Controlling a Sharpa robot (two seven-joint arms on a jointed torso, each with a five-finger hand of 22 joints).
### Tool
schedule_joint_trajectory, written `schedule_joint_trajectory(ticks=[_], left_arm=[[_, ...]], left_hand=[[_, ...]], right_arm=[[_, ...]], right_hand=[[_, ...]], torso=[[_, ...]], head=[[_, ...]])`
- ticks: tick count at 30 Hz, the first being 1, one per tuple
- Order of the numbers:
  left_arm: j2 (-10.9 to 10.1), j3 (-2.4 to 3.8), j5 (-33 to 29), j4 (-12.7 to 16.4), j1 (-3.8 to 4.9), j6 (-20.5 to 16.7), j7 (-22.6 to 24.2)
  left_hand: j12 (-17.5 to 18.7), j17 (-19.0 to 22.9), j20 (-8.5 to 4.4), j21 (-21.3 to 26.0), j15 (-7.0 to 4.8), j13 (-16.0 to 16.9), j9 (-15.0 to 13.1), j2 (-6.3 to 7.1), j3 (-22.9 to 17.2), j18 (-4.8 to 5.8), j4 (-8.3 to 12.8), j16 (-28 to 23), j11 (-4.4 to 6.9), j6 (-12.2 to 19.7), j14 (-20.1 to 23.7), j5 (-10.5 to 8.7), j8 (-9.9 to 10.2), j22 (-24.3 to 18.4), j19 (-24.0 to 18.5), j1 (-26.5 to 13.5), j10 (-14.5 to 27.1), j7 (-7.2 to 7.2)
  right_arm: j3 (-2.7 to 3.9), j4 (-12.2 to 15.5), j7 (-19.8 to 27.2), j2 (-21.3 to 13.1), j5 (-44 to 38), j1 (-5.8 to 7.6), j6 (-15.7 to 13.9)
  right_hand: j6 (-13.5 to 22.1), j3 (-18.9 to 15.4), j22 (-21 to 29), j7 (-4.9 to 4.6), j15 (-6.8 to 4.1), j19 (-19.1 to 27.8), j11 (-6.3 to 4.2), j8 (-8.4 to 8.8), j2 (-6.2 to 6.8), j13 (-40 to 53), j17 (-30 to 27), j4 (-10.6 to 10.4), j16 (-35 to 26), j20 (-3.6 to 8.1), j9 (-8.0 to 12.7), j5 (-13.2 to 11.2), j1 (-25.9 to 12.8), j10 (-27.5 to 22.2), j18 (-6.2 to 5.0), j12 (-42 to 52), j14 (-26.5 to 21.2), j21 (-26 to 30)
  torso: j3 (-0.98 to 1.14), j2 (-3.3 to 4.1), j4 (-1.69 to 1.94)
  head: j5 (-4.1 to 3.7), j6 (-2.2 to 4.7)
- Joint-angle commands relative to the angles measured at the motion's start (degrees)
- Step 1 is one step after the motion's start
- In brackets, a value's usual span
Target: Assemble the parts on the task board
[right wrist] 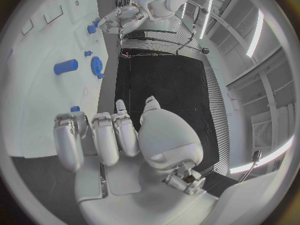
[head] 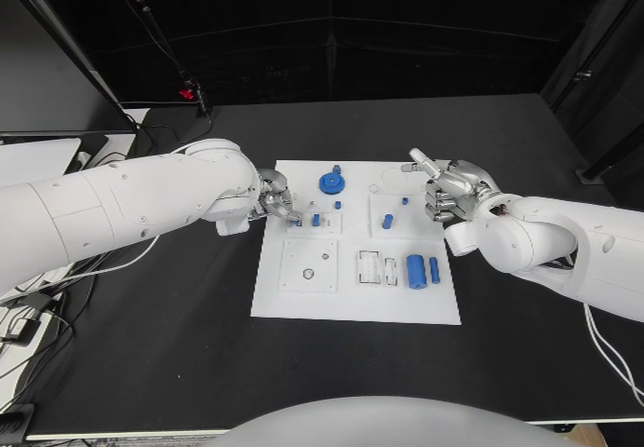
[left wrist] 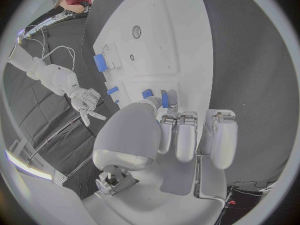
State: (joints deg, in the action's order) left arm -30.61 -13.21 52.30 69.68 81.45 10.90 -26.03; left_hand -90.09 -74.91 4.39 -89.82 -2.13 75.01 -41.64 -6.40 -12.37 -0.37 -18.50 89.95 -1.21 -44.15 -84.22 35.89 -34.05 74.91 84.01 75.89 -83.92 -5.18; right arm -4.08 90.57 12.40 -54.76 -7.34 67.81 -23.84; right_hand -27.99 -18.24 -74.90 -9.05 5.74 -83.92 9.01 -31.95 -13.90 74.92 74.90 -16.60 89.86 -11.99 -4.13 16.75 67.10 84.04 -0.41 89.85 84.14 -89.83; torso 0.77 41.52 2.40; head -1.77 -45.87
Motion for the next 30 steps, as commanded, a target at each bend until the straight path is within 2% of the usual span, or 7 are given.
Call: schedule_joint_trajectory(ticks=[1, 30], left_arm=[[0.06, -0.33, 0.25, -0.05, -0.55, 1.95, -1.74], [0.52, -0.33, 0.23, -0.12, -0.75, 3.04, -1.86]], left_hand=[[0.09, -15.09, 0.05, -0.18, -0.01, 14.99, 0.12, -0.18, -2.09, 0.37, 1.57, 0.05, -0.17, 0.2, -5.78, -0.47, 0.43, 15.09, 5.99, -0.69, -6.08, 0.25], [0.09, -15.09, 0.21, -0.18, 0.16, 14.99, 0.21, -0.18, -2.11, 0.37, 1.54, 0.05, -0.34, 0.66, -5.78, -1.28, 0.6, 15.09, 5.99, -2.4, -6.08, 0.08]], right_arm=[[0.03, 0.2, 0.52, -0.01, -0.03, 0.08, 0.54], [0.03, 0.12, 0.61, -0.01, -0.02, 0.08, 0.51]], right_hand=[[0.36, 0.15, -15.1, -4.49, 0.38, -6.08, 0.35, -0.22, -0.17, 15.08, 15.1, 0.01, 0.14, -0.33, -0.04, 0.34, 0.58, 5.96, 0.41, 0.15, 5.86, -0.17], [0.36, 0.15, -15.1, -4.49, 0.38, -6.08, 0.35, -0.22, -0.17, 15.08, 15.1, 0.01, 0.14, -0.33, -0.04, 0.34, 0.58, 5.96, 0.41, 0.15, 5.86, -0.17]], torso=[[0.01, -0.01, 0.01], [-0.01, -0.02, -0.01]], head=[[-0.01, -0.01], [-0.21, -0.24]])
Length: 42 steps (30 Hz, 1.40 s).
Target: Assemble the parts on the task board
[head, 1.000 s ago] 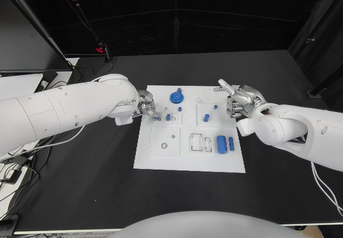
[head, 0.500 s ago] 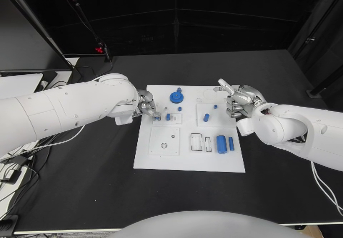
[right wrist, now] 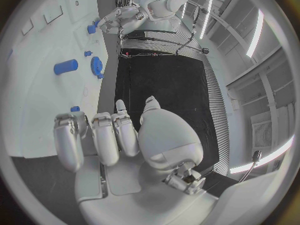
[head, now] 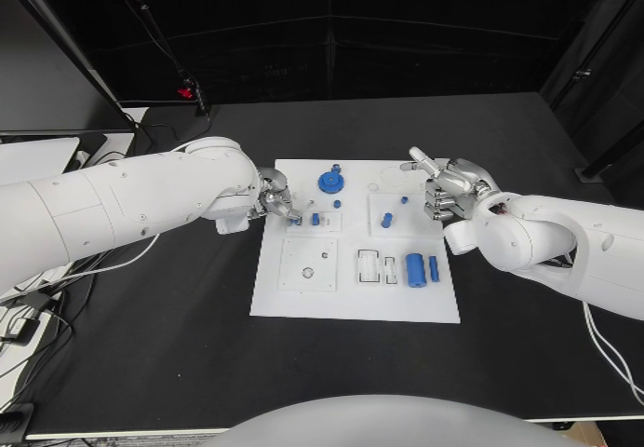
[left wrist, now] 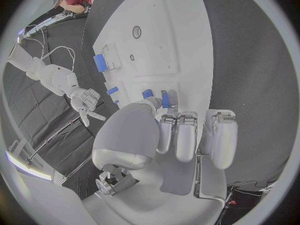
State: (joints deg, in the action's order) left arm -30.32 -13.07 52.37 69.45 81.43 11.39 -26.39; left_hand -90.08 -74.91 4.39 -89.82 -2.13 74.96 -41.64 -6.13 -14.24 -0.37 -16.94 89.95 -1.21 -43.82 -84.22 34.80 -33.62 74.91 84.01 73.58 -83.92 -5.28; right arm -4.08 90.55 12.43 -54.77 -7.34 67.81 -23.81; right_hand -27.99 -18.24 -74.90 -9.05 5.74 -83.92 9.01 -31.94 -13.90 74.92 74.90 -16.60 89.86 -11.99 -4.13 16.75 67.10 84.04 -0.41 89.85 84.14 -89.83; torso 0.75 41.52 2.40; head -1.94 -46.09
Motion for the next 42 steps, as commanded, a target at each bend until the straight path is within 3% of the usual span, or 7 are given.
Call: schedule_joint_trajectory(ticks=[1, 14, 19, 26, 30, 37, 42], left_arm=[[0.26, -0.47, 0.17, 0.1, -0.74, 2.57, -1.5], [0.43, -0.47, 0.16, 0.08, -0.8, 2.76, -1.39], [0.62, -0.47, 0.16, -0.11, -0.81, 2.9, -1.58], [0.78, -0.47, 0.17, -0.53, -0.81, 2.43, -1.7], [0.86, -0.47, 0.17, -0.61, -0.82, 2.39, -1.56], [0.98, -0.47, 0.17, -0.66, -0.88, 2.4, -1.48], [0.98, -0.47, 0.17, -0.7, -0.91, 2.24, -1.7]], left_hand=[[0.08, -15.09, 0.21, -0.18, 0.16, 15.04, 0.21, -0.46, -0.24, 0.37, -0.02, 0.05, -0.33, 0.33, -5.78, -0.19, 0.18, 15.09, 5.99, -0.1, -6.08, 0.18], [0.08, -15.09, 0.22, -0.18, 0.17, 15.04, 0.22, -0.47, -0.26, 0.37, 0.0, 0.05, -0.34, 0.4, -5.78, -0.24, 0.2, 15.09, 5.99, -0.18, -6.08, 0.17], [0.08, -15.09, 0.22, -0.18, 0.17, 15.04, 0.22, -0.47, -0.28, 0.37, 0.01, 0.05, -0.34, 0.43, -5.78, -0.26, 0.21, 15.09, 5.99, -0.19, -6.08, 0.17], [0.08, -15.09, 0.33, -0.18, 0.31, 15.04, 0.36, -0.38, -0.12, 0.37, -0.04, 0.05, -0.51, 1.02, -5.78, -0.8, 0.45, 15.09, 5.99, -1.3, -6.08, -0.05], [0.08, -15.09, 0.59, -0.18, 0.67, 15.04, 1.08, -0.23, 1.29, 0.37, -0.04, 0.05, -0.91, 1.87, -5.78, -3.02, 1.21, 15.09, 5.99, -4.6, -6.08, -0.45], [0.08, -15.09, 0.93, -0.18, 0.9, 15.04, 1.9, -0.17, 4.98, 0.37, 0.02, 0.05, -1.01, 2.0, -5.78, -10.05, 1.41, 15.09, 5.98, -10.11, -6.08, -0.5], [0.08, -15.09, 0.96, -0.08, 0.88, 15.04, 2.1, 0.06, 6.19, 0.33, 0.06, 0.05, -0.98, 2.16, -5.78, -11.63, 1.33, 15.04, 5.87, -10.86, -6.08, -0.46]], right_arm=[[0.03, 0.14, 0.57, 0.0, -0.02, 0.08, 0.49], [0.03, 0.11, 0.5, 0.0, -0.01, 0.08, 0.59], [0.03, 0.07, 0.49, 0.04, -0.01, 0.08, 0.62], [0.03, 0.14, 0.48, 0.02, 0.0, 0.08, 0.66], [0.03, 0.16, 0.49, -0.05, 0.0, 0.08, 0.62], [0.03, 0.23, 0.5, -0.12, 0.0, 0.08, 0.6], [0.03, 0.28, 0.5, -0.19, 0.01, 0.08, 0.59]], right_hand=[[0.36, 0.15, -15.1, -4.48, 0.38, -6.08, 0.35, -0.23, -0.17, 15.08, 15.1, 0.01, 0.14, -0.33, -0.04, 0.34, 0.58, 5.96, 0.41, 0.15, 5.86, -0.17], [0.43, 0.11, -15.1, -4.51, 0.4, -6.08, 0.37, -0.34, -0.17, 15.08, 15.1, -0.03, 0.14, -0.35, -0.05, 0.37, 0.57, 5.96, 0.41, 0.15, 5.86, -0.17], [0.43, 0.11, -15.1, -4.51, 0.4, -6.08, 0.37, -0.34, -0.17, 15.08, 15.1, -0.03, 0.14, -0.35, -0.05, 0.37, 0.57, 5.96, 0.41, 0.15, 5.86, -0.17], [0.43, 0.11, -15.1, -4.51, 0.4, -6.08, 0.37, -0.34, -0.17, 15.08, 15.1, -0.03, 0.14, -0.35, -0.05, 0.37, 0.57, 5.96, 0.41, 0.15, 5.86, -0.17], [0.43, 0.11, -15.1, -4.51, 0.4, -6.08, 0.37, -0.34, -0.17, 15.08, 15.1, -0.03, 0.14, -0.35, -0.05, 0.37, 0.57, 5.96, 0.41, 0.15, 5.86, -0.17], [0.44, 0.11, -15.1, -4.53, 0.41, -6.08, 0.39, -0.39, -0.19, 15.08, 15.1, -0.04, 0.14, -0.36, -0.05, 0.37, 0.57, 5.96, 0.41, 0.15, 5.86, -0.17], [0.44, 0.11, -15.1, -4.53, 0.41, -6.08, 0.39, -0.39, -0.19, 15.08, 15.1, -0.04, 0.14, -0.36, -0.05, 0.37, 0.57, 5.96, 0.41, 0.15, 5.86, -0.17]], torso=[[0.02, 0.0, -0.01], [0.01, 0.0, 0.01], [-0.01, 0.03, 0.04], [0.02, 0.0, 0.0], [0.03, 0.0, -0.01], [0.0, 0.02, -0.01], [0.01, 0.02, -0.01]], head=[[-0.03, -0.02], [-0.26, -0.08], [-0.92, -0.12], [-0.79, -0.19], [-0.76, -0.21], [-0.78, -0.22], [-0.73, -0.28]])
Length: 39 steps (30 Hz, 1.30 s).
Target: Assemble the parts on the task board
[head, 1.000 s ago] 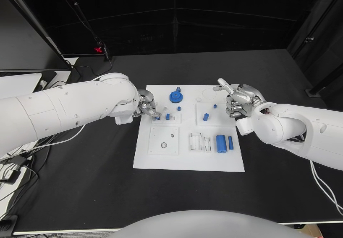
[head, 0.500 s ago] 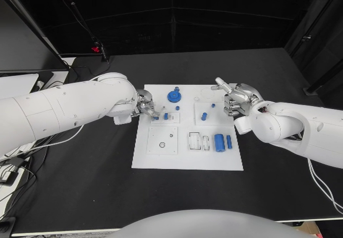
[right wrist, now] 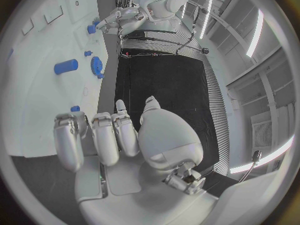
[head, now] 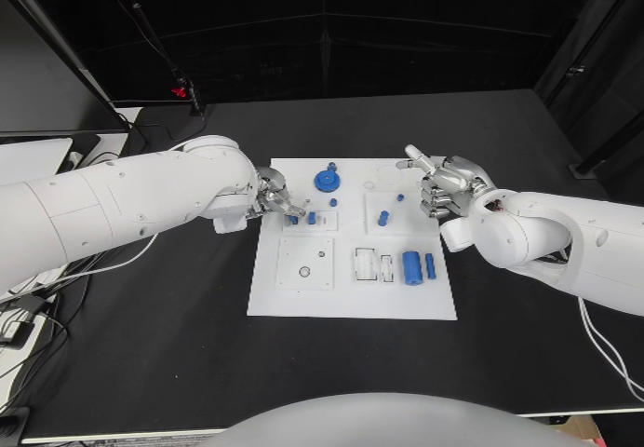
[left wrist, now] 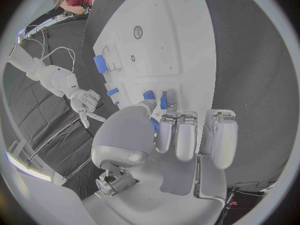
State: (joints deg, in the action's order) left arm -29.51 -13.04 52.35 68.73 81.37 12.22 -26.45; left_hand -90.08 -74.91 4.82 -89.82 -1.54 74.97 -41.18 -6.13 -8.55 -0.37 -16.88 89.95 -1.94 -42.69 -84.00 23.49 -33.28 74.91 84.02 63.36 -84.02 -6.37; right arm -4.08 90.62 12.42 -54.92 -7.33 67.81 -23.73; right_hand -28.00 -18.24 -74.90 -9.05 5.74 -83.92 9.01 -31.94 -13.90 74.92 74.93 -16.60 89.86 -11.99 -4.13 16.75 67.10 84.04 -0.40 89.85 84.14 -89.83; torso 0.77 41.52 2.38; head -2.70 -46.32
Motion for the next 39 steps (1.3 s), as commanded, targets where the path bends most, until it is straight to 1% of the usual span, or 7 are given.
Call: schedule_joint_trajectory(ticks=[1, 2, 5, 6, 15, 26, 39], left_arm=[[0.16, -0.5, 0.19, 0.02, -0.85, 1.35, -1.68], [0.14, -0.5, 0.19, 0.03, -0.86, 1.32, -1.71], [0.08, -0.5, 0.19, 0.05, -0.86, 1.42, -1.76], [0.07, -0.5, 0.19, 0.06, -0.86, 1.48, -1.79], [-0.13, -0.5, 0.19, 0.27, -0.87, 1.5, -1.52], [-0.85, -0.5, 0.19, 1.05, -0.88, 0.49, -0.55], [-1.44, -0.5, 0.25, 2.04, -0.88, -1.23, 0.56]], left_hand=[[0.08, -15.09, 0.54, -0.06, 0.29, 15.03, 1.7, 0.18, 0.92, 0.33, 0.01, 0.05, -0.25, 1.06, -6.0, -0.77, 0.93, 15.04, 5.85, -0.83, -5.98, 0.62], [0.08, -15.09, 0.54, -0.08, 0.29, 15.03, 1.72, 0.23, 1.09, 0.33, 0.01, 0.05, -0.24, 1.06, -6.0, -0.96, 0.91, 15.04, 5.86, -0.91, -5.98, 0.62], [0.08, -15.09, 0.56, -0.05, 0.32, 15.03, 1.86, 0.06, 2.21, 0.32, 0.01, 0.05, -0.26, 1.0, -6.0, -3.2, 0.75, 15.03, 5.83, -1.79, -5.98, 0.61], [0.08, -15.09, 0.57, -0.04, 0.32, 15.03, 1.88, 0.02, 2.34, 0.32, 0.02, 0.05, -0.26, 1.01, -6.0, -3.43, 0.72, 15.02, 5.82, -1.82, -5.98, 0.62], [0.08, -15.09, 0.57, 0.0, 0.32, 15.03, 1.9, -0.14, 2.5, 0.3, 0.0, 0.05, -0.23, 0.91, -6.0, -3.39, 0.63, 15.0, 5.77, -1.87, -5.98, 0.66], [0.08, -15.09, 0.6, 0.06, 0.34, 15.03, 1.78, -0.61, 4.49, 0.28, -0.04, 0.05, -0.17, 0.94, -6.0, -2.97, -0.04, 14.98, 5.72, -3.91, -5.98, 0.71], [0.08, -15.09, 0.6, 0.1, 0.33, 15.03, 1.56, -0.86, 5.29, 0.27, 0.0, 0.05, -0.09, 0.79, -6.0, -2.98, -0.6, 14.95, 5.66, -4.63, -5.98, 0.81]], right_arm=[[0.03, 0.21, 0.51, -0.06, 0.0, 0.08, 0.51], [0.03, 0.21, 0.5, -0.07, 0.0, 0.08, 0.5], [0.03, 0.23, 0.5, -0.09, 0.0, 0.08, 0.49], [0.03, 0.23, 0.5, -0.09, 0.0, 0.08, 0.49], [0.03, 0.16, 0.43, -0.06, 0.0, 0.08, 0.46], [0.03, -0.06, 0.35, 0.06, 0.0, 0.08, 0.49], [0.03, -0.35, 0.23, 0.14, 0.0, 0.07, 0.52]], right_hand=[[0.44, 0.1, -15.1, -4.53, 0.41, -6.08, 0.38, -0.4, -0.19, 15.08, 15.07, -0.04, 0.14, -0.36, -0.05, 0.37, 0.57, 5.96, 0.4, 0.15, 5.86, -0.17], [0.44, 0.1, -15.1, -4.53, 0.41, -6.08, 0.38, -0.4, -0.19, 15.08, 15.07, -0.04, 0.14, -0.36, -0.05, 0.37, 0.57, 5.96, 0.4, 0.15, 5.86, -0.17], [0.44, 0.1, -15.1, -4.53, 0.41, -6.08, 0.38, -0.4, -0.19, 15.08, 15.07, -0.04, 0.14, -0.36, -0.05, 0.37, 0.57, 5.96, 0.4, 0.15, 5.86, -0.17], [0.44, 0.1, -15.1, -4.53, 0.41, -6.08, 0.38, -0.4, -0.19, 15.08, 15.07, -0.04, 0.14, -0.36, -0.05, 0.37, 0.57, 5.96, 0.4, 0.15, 5.86, -0.17], [0.44, 0.11, -15.1, -4.54, 0.42, -6.08, 0.4, -0.46, -0.23, 15.08, 15.07, -0.05, 0.14, -0.37, -0.06, 0.38, 0.58, 5.96, 0.4, 0.15, 5.86, -0.17], [0.43, 0.11, -15.1, -4.55, 0.43, -6.08, 0.4, -0.49, -0.26, 15.08, 15.07, -0.05, 0.14, -0.37, -0.06, 0.38, 0.58, 5.96, 0.4, 0.15, 5.86, -0.17], [0.43, 0.11, -15.1, -4.55, 0.43, -6.08, 0.4, -0.49, -0.26, 15.08, 15.07, -0.05, 0.14, -0.37, -0.06, 0.38, 0.58, 5.96, 0.4, 0.15, 5.86, -0.17]], torso=[[0.0, 0.0, 0.03], [0.01, 0.01, 0.05], [0.01, 0.02, 0.06], [0.01, 0.01, 0.05], [-0.02, -0.01, 0.04], [0.0, 0.0, 0.12], [-0.02, 0.01, 0.0]], head=[[0.04, -0.1], [0.04, -0.11], [0.06, -0.08], [0.06, -0.08], [0.03, -0.14], [0.09, -0.16], [0.12, -0.2]])
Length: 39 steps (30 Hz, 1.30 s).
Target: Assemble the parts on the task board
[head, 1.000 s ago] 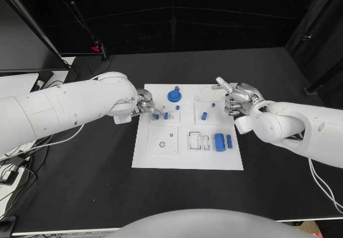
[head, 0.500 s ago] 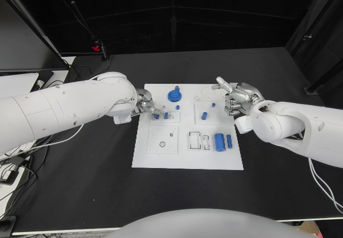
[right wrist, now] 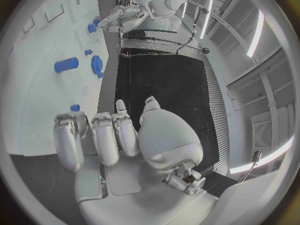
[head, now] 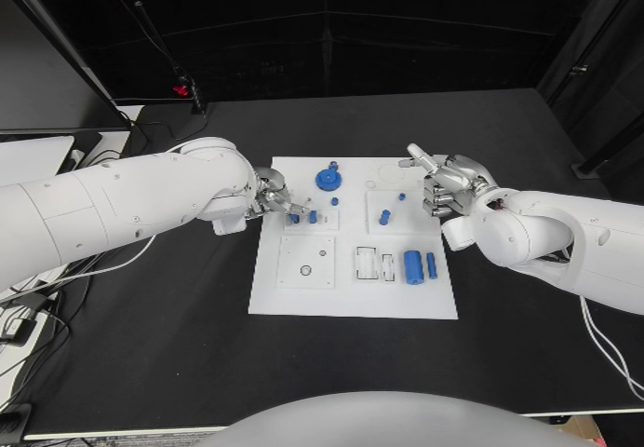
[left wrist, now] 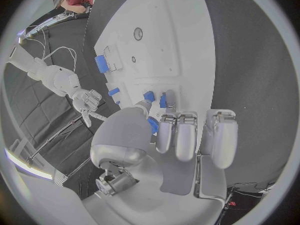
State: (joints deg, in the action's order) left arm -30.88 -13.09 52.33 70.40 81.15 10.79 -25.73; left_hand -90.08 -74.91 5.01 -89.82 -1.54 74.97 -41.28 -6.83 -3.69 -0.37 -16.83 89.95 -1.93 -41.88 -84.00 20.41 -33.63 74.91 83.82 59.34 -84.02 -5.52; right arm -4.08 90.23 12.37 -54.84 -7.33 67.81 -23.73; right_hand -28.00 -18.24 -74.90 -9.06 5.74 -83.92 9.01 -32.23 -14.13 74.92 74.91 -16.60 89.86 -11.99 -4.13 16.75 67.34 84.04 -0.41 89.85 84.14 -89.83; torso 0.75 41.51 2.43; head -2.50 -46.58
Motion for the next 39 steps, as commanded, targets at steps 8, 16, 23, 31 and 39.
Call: schedule_joint_trajectory(ticks=[8, 16, 23, 31, 39], left_arm=[[-0.44, -0.45, 1.03, 0.61, -0.66, -1.17, -0.42], [-0.53, -0.44, 1.18, 0.74, -0.65, -1.71, -0.62], [-0.67, -0.44, 1.77, 0.91, -0.65, -3.59, 0.01], [-0.71, -0.44, 1.92, 0.84, -0.65, -4.13, 0.19], [-0.86, -0.44, 1.94, 0.72, -0.65, -3.2, -0.33]], left_hand=[[0.08, -15.09, 0.41, 0.16, 0.34, 15.03, 1.58, -0.45, 0.52, 0.25, -0.04, 0.05, -0.01, -0.14, -6.0, 0.23, -0.46, 14.93, 5.8, -0.68, -5.98, 0.06], [0.08, -15.09, 0.41, 0.17, 0.34, 15.03, 1.56, -0.49, 0.53, 0.24, -0.03, 0.05, 0.0, -0.15, -6.0, 0.25, -0.49, 14.92, 5.79, -0.68, -5.98, 0.07], [0.08, -15.09, 0.41, 0.17, 0.33, 15.03, 1.54, -0.48, 0.6, 0.24, 0.01, 0.05, 0.03, -0.08, -6.0, 0.31, -0.53, 14.92, 5.78, -0.64, -5.98, 0.1], [0.08, -15.09, 0.34, 0.17, 0.18, 15.03, 0.31, -0.41, 1.36, 0.24, 0.01, 0.05, 0.19, 0.32, -6.0, 0.5, -2.14, 14.92, 5.78, -0.34, -5.98, 0.28], [0.08, -15.09, 0.3, 0.26, 0.14, 15.03, -0.11, -0.53, 1.75, 0.21, -0.03, 0.05, 0.21, 0.63, -6.0, 0.29, -2.65, 14.88, 5.69, -0.53, -5.98, 0.29]], right_arm=[[0.03, -0.03, 0.2, 0.09, 0.0, 0.07, 0.6], [0.03, -0.1, 0.15, 0.19, 0.0, 0.06, 0.76], [0.02, -0.15, 0.11, 0.21, 0.0, 0.04, 0.79], [0.02, -0.13, 0.03, 0.23, 0.0, 0.03, 0.87], [0.02, -0.08, -0.12, 0.15, 0.0, 0.02, 0.9]], right_hand=[[0.43, 0.12, -15.1, -4.56, 0.43, -6.08, 0.41, -0.21, -0.04, 15.08, 15.09, -0.05, 0.14, -0.38, -0.06, 0.38, 0.34, 5.96, 0.41, 0.15, 5.86, -0.17], [0.43, 0.12, -15.1, -4.57, 0.44, -6.08, 0.42, -0.26, -0.07, 15.08, 15.09, -0.06, 0.14, -0.38, -0.07, 0.38, 0.34, 5.96, 0.41, 0.15, 5.86, -0.17], [0.43, 0.12, -15.1, -4.57, 0.44, -6.08, 0.42, -0.26, -0.07, 15.08, 15.09, -0.06, 0.14, -0.38, -0.07, 0.38, 0.34, 5.96, 0.41, 0.15, 5.86, -0.17], [0.43, 0.12, -15.1, -4.57, 0.44, -6.08, 0.42, -0.26, -0.07, 15.08, 15.09, -0.06, 0.14, -0.38, -0.07, 0.38, 0.34, 5.96, 0.41, 0.15, 5.86, -0.17], [0.43, 0.12, -15.1, -4.57, 0.44, -6.08, 0.42, -0.26, -0.07, 15.08, 15.09, -0.06, 0.14, -0.38, -0.07, 0.38, 0.34, 5.96, 0.41, 0.15, 5.86, -0.17]], torso=[[0.04, -0.02, 0.0], [0.02, 0.01, -0.04], [0.01, 0.02, -0.01], [0.03, 0.01, -0.03], [0.04, 0.03, -0.03]], head=[[-0.11, -0.09], [-0.05, -0.1], [-0.04, -0.06], [0.0, -0.09], [0.02, -0.25]])
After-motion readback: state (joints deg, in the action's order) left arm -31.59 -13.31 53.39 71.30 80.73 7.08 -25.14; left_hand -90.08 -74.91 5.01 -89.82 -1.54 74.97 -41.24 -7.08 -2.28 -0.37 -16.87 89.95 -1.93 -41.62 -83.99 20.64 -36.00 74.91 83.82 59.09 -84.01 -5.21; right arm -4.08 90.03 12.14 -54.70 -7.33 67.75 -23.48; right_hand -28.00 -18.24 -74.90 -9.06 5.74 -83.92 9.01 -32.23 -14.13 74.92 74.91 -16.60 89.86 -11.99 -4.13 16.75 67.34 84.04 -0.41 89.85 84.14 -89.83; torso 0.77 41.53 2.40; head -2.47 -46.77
